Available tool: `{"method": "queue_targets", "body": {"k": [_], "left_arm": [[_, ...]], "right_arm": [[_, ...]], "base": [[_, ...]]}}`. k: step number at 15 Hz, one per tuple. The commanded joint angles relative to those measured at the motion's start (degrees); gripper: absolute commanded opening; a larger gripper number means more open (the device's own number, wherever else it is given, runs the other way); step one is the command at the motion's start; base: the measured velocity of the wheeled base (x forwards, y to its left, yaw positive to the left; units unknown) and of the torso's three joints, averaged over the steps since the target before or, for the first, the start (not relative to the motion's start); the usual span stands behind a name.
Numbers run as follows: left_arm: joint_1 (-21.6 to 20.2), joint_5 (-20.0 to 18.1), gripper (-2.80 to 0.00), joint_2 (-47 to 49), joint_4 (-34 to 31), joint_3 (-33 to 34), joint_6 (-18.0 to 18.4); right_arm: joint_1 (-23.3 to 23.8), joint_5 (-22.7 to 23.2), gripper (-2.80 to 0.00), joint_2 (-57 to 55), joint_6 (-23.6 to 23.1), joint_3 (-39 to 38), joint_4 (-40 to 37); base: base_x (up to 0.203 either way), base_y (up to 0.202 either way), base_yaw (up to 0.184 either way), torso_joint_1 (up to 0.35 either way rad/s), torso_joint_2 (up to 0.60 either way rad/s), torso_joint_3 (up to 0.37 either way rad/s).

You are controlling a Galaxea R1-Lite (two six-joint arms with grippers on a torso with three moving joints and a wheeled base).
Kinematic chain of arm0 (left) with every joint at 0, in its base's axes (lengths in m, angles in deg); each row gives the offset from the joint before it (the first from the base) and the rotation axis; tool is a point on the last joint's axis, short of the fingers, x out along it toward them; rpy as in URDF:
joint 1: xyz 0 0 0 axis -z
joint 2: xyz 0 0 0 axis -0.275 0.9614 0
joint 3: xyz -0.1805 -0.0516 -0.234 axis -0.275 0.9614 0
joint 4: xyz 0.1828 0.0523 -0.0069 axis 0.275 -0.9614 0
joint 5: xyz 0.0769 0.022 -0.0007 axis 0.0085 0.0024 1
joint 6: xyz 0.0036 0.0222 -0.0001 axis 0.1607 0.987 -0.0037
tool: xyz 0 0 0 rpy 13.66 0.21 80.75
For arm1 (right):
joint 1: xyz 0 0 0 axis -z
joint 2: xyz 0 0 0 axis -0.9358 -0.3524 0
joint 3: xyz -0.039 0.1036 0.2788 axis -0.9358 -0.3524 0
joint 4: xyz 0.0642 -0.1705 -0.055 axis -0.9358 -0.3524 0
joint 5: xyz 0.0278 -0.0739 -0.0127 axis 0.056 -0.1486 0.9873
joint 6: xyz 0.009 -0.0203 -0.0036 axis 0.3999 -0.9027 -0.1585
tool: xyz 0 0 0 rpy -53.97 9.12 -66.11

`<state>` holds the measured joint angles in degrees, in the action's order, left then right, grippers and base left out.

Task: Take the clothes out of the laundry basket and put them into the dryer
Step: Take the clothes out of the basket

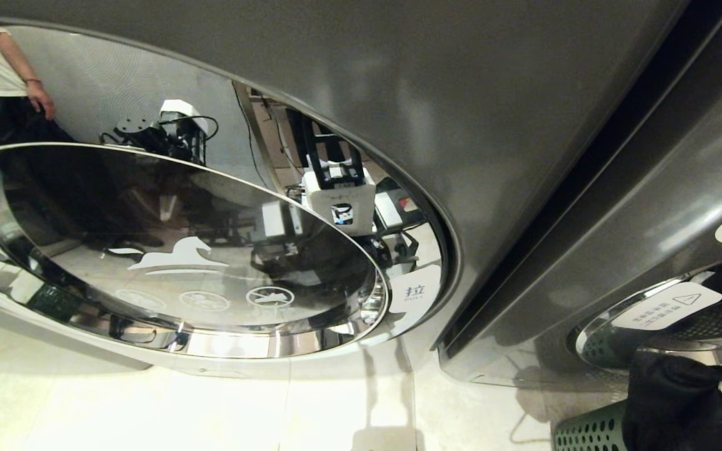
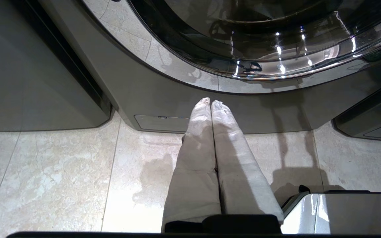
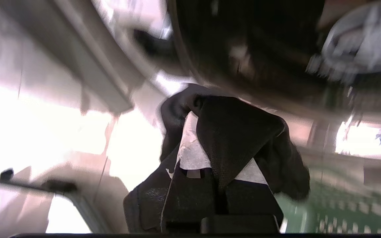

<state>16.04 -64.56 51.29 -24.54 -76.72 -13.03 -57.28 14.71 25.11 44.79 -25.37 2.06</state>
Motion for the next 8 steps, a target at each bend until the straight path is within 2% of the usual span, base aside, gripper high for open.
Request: {"method": "queue_targets", "body": {"k": [1,4,5,6,8], "left_arm": [[-0.03,0.04,-2.8,-0.05,0.03,0.0,-0.01],[0.01,0.04,-2.8,-0.11,0.04,0.0,-0.01],[-0.04,0.04,-2.8,-0.11,-0.02,0.0,-0.01],[0.01,0.04,-2.8,-0.11,-0.05,0.0,-0.01],[0.01,0.04,-2.8,-0.11,0.04,0.0,-0.01]], "right_arm": [[-3.09,-2.69,-2.8,6.21,-0.08,-1.82,-2.1],[-11.24,-13.47,-2.8,17.14,0.06,-2.6,-16.01],[-12.41,-16.14,-2.8,20.75,0.16,-2.67,-21.85],[-12.81,-17.12,-2.8,24.15,0.19,-2.44,-26.28],[-12.76,-16.27,-2.8,31.02,0.04,-1.94,-32.35]], "base": [[0.0,0.0,0.0,0.0,0.0,0.0],[0.0,0.0,0.0,0.0,0.0,0.0],[0.0,0.0,0.0,0.0,0.0,0.0],[0.0,0.0,0.0,0.0,0.0,0.0],[0.0,0.0,0.0,0.0,0.0,0.0]]}}
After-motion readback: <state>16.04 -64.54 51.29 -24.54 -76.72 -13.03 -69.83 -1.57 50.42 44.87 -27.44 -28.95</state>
